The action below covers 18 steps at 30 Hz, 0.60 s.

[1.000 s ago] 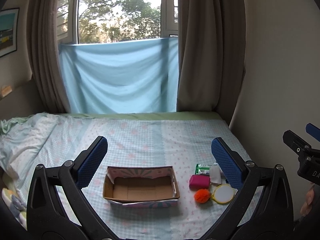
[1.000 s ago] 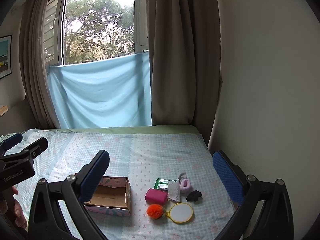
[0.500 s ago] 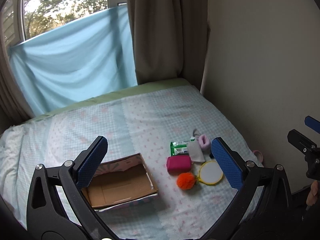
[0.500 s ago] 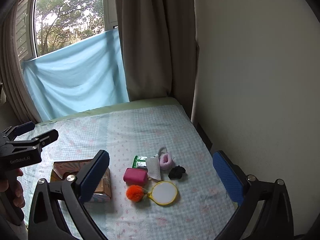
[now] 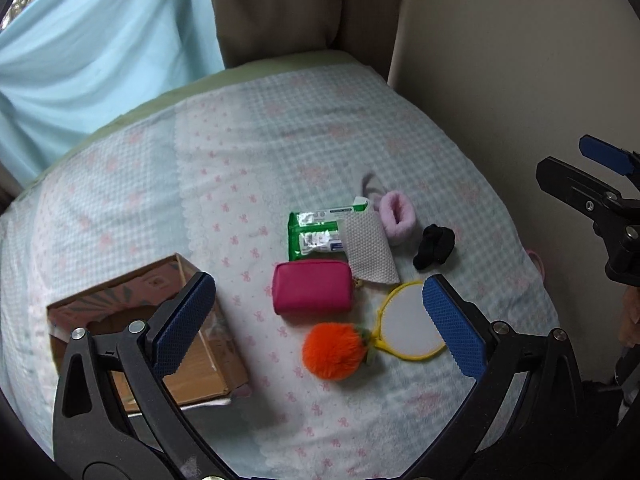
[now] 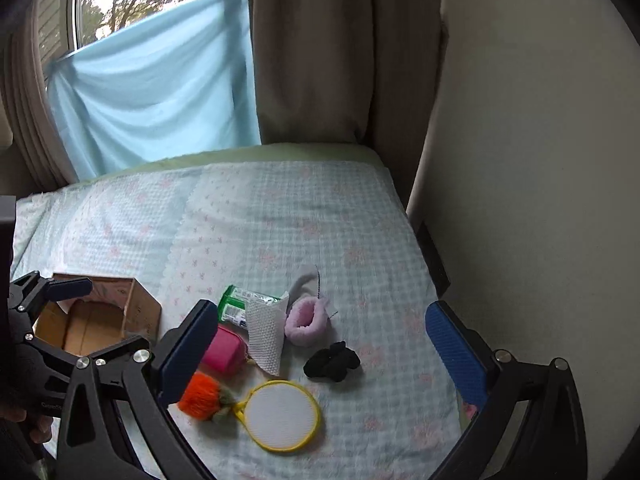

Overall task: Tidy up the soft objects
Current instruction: 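Reach the left tool to the pink pouch while the right tool reaches the white cloth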

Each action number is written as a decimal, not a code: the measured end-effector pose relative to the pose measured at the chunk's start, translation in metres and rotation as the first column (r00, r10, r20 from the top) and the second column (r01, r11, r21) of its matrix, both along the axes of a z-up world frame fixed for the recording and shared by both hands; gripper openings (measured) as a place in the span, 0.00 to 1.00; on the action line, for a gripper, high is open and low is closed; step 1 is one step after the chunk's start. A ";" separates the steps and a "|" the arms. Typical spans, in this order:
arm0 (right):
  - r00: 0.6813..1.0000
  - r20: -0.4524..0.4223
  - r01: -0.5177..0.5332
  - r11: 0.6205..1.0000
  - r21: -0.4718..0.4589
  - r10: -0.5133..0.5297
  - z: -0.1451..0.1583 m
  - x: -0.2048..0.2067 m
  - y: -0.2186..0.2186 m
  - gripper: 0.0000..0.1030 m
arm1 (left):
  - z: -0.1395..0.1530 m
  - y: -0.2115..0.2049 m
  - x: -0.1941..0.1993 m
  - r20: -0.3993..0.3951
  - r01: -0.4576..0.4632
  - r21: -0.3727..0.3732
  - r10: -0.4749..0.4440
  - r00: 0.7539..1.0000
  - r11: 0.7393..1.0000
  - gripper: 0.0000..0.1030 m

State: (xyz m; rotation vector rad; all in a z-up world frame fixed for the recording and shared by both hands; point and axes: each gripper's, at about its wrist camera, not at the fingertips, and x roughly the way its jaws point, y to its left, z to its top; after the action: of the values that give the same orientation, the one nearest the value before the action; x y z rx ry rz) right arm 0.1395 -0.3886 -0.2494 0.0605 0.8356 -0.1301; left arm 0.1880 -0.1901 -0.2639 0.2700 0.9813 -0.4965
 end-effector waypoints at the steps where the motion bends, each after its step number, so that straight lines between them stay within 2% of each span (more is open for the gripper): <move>1: 1.000 -0.020 -0.016 1.000 -0.005 0.016 -0.013 0.008 -0.002 1.00 | -0.015 -0.005 0.005 -0.022 -0.011 -0.001 0.011 1.000 1.000 1.00; 6: 0.993 -0.089 -0.076 0.995 0.061 0.081 -0.074 0.040 -0.002 1.00 | -0.082 -0.020 0.024 -0.106 -0.062 0.010 0.063 0.992 0.998 1.00; 8: 0.989 -0.110 -0.089 0.992 0.086 0.098 -0.096 0.049 0.002 1.00 | -0.106 -0.024 0.030 -0.120 -0.072 0.027 0.075 0.990 0.997 1.00; 10: 0.986 -0.125 -0.093 0.985 0.148 0.112 -0.116 0.058 0.002 1.00 | -0.127 -0.028 0.035 -0.122 -0.079 0.051 0.085 0.989 0.996 1.00; 15: 0.970 -0.192 -0.093 0.960 0.265 0.147 -0.166 0.074 0.013 0.81 | -0.170 -0.031 0.038 -0.108 -0.110 0.082 0.119 0.987 0.991 1.00; 18: 0.964 -0.217 -0.078 0.948 0.309 0.150 -0.188 0.080 0.015 0.75 | -0.190 -0.036 0.038 -0.082 -0.115 0.105 0.124 0.989 0.988 1.00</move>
State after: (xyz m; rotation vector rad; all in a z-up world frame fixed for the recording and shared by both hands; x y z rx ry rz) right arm 0.2193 -0.3734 -0.4370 0.2842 1.0925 0.1032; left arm 0.2256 -0.2257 -0.4535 0.2795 1.1035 -0.3524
